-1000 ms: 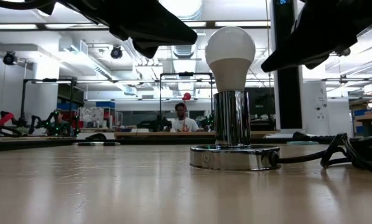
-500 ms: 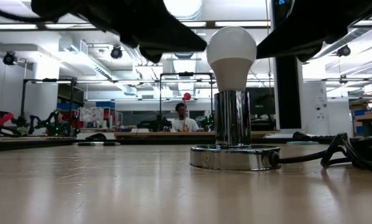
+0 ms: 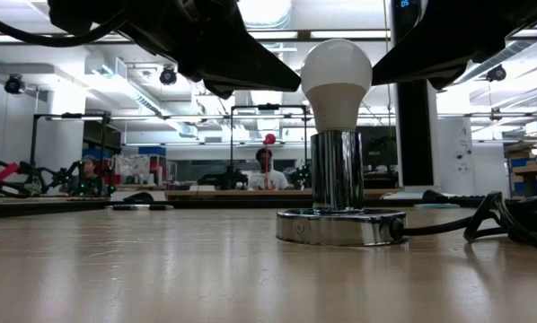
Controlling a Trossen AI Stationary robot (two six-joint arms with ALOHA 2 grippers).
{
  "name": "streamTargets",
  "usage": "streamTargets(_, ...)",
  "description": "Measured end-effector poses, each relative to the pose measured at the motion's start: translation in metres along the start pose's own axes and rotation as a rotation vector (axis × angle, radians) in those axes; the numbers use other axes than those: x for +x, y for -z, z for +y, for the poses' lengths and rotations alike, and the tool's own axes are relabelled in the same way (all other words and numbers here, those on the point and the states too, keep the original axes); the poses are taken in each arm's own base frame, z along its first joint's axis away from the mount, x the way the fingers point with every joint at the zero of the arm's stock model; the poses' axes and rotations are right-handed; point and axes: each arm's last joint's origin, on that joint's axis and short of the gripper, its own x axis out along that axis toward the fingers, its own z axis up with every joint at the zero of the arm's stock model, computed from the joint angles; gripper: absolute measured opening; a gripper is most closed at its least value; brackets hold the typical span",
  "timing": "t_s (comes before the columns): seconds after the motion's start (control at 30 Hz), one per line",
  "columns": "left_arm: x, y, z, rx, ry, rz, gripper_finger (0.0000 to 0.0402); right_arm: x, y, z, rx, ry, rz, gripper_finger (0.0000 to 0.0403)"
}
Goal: Screw lightbulb
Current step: Insert the lightbulb into the lamp
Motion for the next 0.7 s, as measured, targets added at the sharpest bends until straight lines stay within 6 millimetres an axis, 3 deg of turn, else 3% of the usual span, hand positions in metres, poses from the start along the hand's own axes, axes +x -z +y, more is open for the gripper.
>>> streamTargets(0.37, 0.000, 0.003, 0.004, -0.046, -0.069, 0.038, 0.0000, 0.000, -0.001, 0.001, 0.018, -0.029, 0.002, 0.0000)
streamTargets(0.5, -0.008, 0.006, 0.003, -0.065, -0.066, 0.118, 0.0000, 0.000, 0.001, 0.000, 0.023, -0.019, 0.017, 0.0000)
streamTargets(0.7, -0.014, -0.003, -0.007, -0.058, 0.105, 0.066, 0.0000, 0.000, 0.002, 0.000, 0.028, -0.008, 0.022, 0.0000)
